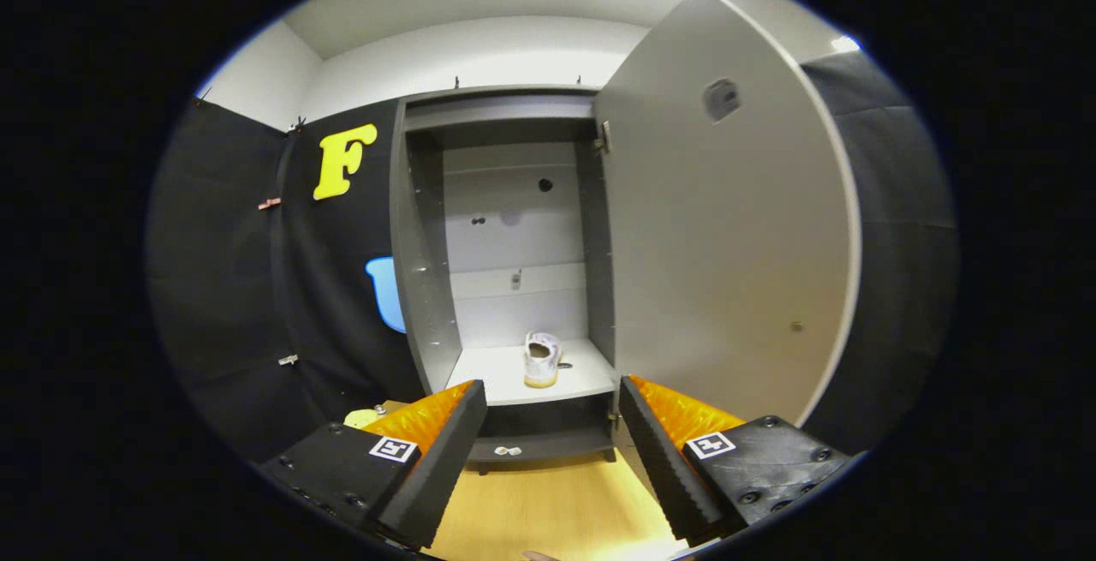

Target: Open the shoe cabinet door, grab the shoes and put them into the shoe cabinet, then close the shoe cabinet door.

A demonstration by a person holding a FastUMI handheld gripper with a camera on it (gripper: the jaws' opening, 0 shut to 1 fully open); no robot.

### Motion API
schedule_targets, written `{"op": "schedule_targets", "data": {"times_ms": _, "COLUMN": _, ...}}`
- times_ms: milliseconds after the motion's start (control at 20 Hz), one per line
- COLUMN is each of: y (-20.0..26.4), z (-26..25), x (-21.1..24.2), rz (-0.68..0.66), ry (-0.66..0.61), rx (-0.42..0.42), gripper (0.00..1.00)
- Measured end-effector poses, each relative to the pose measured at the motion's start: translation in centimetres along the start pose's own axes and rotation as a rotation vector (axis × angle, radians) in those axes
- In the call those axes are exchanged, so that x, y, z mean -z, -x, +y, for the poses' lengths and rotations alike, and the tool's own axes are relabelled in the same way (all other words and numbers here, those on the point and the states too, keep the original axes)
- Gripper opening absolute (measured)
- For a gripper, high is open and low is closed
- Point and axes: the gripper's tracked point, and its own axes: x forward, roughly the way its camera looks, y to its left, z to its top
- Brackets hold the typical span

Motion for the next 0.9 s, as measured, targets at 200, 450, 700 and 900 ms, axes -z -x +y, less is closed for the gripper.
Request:
{"op": "schedule_targets", "data": {"times_ms": 200, "y": 4.3, "z": -5.6, "x": -1.4, "rz": -0.056, "ry": -0.006, "rx": 0.053, "gripper": 0.98}}
{"op": "schedule_targets", "data": {"times_ms": 450, "y": 6.8, "z": -13.3, "x": -2.4, "rz": -0.074, "ry": 0.007, "rx": 0.058, "gripper": 0.97}}
{"op": "schedule_targets", "data": {"times_ms": 700, "y": 5.3, "z": -18.4, "x": -1.3, "rz": -0.066, "ry": -0.026, "rx": 0.024, "gripper": 0.97}}
{"op": "schedule_targets", "data": {"times_ms": 900, "y": 1.7, "z": -20.0, "x": -0.3, "rz": -0.034, "ry": -0.035, "rx": 0.005, "gripper": 0.98}}
